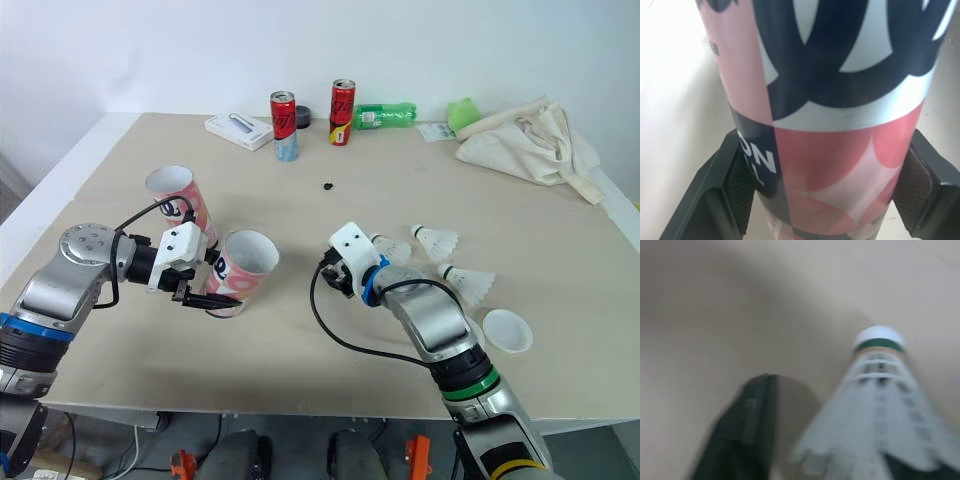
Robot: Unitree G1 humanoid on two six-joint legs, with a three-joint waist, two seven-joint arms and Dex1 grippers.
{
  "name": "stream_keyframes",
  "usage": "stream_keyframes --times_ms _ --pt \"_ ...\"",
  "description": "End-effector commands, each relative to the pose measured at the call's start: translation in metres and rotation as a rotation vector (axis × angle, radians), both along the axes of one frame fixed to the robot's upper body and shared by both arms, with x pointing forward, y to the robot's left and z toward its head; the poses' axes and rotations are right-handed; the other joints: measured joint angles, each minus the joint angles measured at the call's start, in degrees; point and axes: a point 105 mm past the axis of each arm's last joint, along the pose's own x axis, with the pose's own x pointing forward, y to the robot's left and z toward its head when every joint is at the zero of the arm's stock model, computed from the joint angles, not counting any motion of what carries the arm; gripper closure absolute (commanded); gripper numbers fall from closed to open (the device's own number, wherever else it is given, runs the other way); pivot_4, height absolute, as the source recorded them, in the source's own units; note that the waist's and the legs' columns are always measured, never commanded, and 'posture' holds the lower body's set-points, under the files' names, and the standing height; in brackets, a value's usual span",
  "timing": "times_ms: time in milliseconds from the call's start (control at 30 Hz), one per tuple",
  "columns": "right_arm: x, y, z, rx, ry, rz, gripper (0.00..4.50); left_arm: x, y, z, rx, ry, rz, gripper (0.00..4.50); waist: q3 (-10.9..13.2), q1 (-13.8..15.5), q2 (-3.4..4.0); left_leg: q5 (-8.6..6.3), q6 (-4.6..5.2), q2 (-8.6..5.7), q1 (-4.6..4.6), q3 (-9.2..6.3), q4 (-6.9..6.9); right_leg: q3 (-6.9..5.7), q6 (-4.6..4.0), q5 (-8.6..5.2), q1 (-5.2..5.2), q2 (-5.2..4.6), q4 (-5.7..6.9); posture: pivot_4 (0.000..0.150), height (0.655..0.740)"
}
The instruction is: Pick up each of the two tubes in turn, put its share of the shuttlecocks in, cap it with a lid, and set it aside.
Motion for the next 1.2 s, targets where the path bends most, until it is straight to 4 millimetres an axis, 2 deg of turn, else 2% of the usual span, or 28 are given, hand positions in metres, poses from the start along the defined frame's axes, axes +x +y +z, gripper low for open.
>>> stream_keyframes --times_ms 33,67,100,267,433,500,567,600,667,733,867,967,1100,1200 --pt "0.002 0.011 0.013 0.02 -0.052 0.041 3.73 -0.003 -0.004 -0.003 -0.004 0.009 -0.005 1.26 0.0 0.0 0.0 0.0 0.0 0.01 0.0 -0.01 0.0 -0.01 0.0 0.0 0.0 0.01 0.0 0.15 0.7324" --pt "0.003 0.013 0.014 0.021 -0.056 0.045 4.21 -0.004 -0.004 -0.003 -0.004 0.009 -0.004 1.26 0.0 0.01 0.01 0.0 0.0 0.01 0.0 -0.01 0.0 -0.01 0.0 0.0 0.0 0.01 0.0 0.15 0.7324" --pt "0.003 0.014 0.015 0.027 -0.058 0.051 4.44 -0.004 -0.004 -0.003 -0.005 0.01 -0.004 1.26 0.0 0.01 0.01 0.0 0.0 0.01 -0.01 -0.01 0.0 -0.01 -0.01 0.0 0.0 0.0 0.0 0.15 0.7324" --pt "0.007 0.017 0.026 0.034 -0.112 0.069 4.44 -0.005 -0.005 -0.004 -0.008 0.012 -0.003 1.26 0.01 0.01 0.01 0.0 0.0 -0.01 -0.01 0.0 0.0 0.0 -0.1 0.06 -0.01 -0.02 0.0 0.15 0.7324" --pt "0.015 0.003 0.077 -0.021 -0.378 0.136 4.44 -0.006 -0.006 -0.004 -0.011 0.013 -0.007 1.26 0.03 0.05 0.04 0.0 0.0 -0.03 -0.02 -0.01 0.0 -0.01 -0.01 0.01 -0.02 -0.03 0.0 0.15 0.7324" --pt "0.005 0.001 0.1 -0.02 -0.47 0.237 4.44 -0.006 -0.006 -0.004 -0.011 0.013 -0.008 1.26 0.03 0.05 0.04 0.0 0.0 -0.08 -0.03 0.0 0.0 -0.01 0.01 0.0 -0.02 -0.08 -0.02 0.15 0.7324" --pt "-0.014 -0.001 0.128 0.025 -0.519 0.361 4.44 -0.005 -0.006 -0.004 -0.01 0.013 -0.009 1.26 0.03 0.05 0.05 -0.03 0.05 -0.12 -0.07 -0.01 -0.01 -0.01 0.0 0.01 -0.03 -0.11 -0.05 0.15 0.7324" --pt "-0.035 0.002 0.141 0.046 -0.503 0.489 4.44 -0.005 -0.007 -0.004 -0.009 0.013 -0.009 1.26 0.03 0.03 0.05 -0.06 0.1 -0.12 -0.08 0.0 -0.02 0.0 -0.04 0.03 -0.02 -0.11 -0.06 0.15 0.7324" --pt "-0.067 0.009 0.153 0.035 -0.457 0.697 4.44 -0.005 -0.007 -0.005 -0.008 0.015 -0.015 1.26 0.2 0.14 0.33 -0.09 0.15 -0.12 -0.14 -0.04 -0.01 -0.03 -0.08 0.04 -0.03 -0.12 -0.08 0.15 0.7324" --pt "-0.081 0.013 0.156 0.006 -0.426 0.793 4.44 -0.004 -0.007 -0.005 -0.007 0.015 -0.02 1.26 0.2 0.06 0.37 -0.11 0.18 -0.17 -0.17 -0.08 -0.02 -0.08 -0.07 0.04 -0.06 -0.18 -0.09 0.15 0.7324" --pt "-0.079 0.029 0.16 -0.082 -0.42 0.878 4.44 -0.003 -0.008 -0.005 -0.007 0.011 -0.022 1.26 0.2 0.1 0.35 -0.11 0.22 -0.15 -0.02 -0.08 0.0 -0.11 -0.01 -0.01 0.05 -0.17 -0.07 0.15 0.7324" --pt "-0.074 0.04 0.152 -0.138 -0.396 0.927 4.44 -0.002 -0.009 -0.004 -0.008 0.008 -0.024 1.26 0.21 0.1 0.36 -0.05 0.26 -0.16 -0.03 -0.04 0.02 -0.08 0.07 0.02 0.04 -0.19 -0.08 0.15 0.7324" --pt "-0.064 0.045 0.132 -0.308 -0.383 0.972 4.44 -0.002 -0.009 -0.004 -0.008 0.007 -0.024 1.26 0.21 0.12 0.36 -0.03 0.29 -0.23 -0.11 0.0 0.03 -0.06 -0.06 0.15 -0.01 -0.28 -0.08 0.15 0.7324" --pt "-0.061 0.047 0.13 -0.343 -0.389 0.988 4.44 -0.002 -0.009 -0.004 -0.008 0.007 -0.023 1.26 0.21 0.13 0.36 -0.04 0.3 -0.31 -0.18 0.0 0.02 -0.07 0.0 0.11 -0.05 -0.37 -0.09 0.15 0.7324"
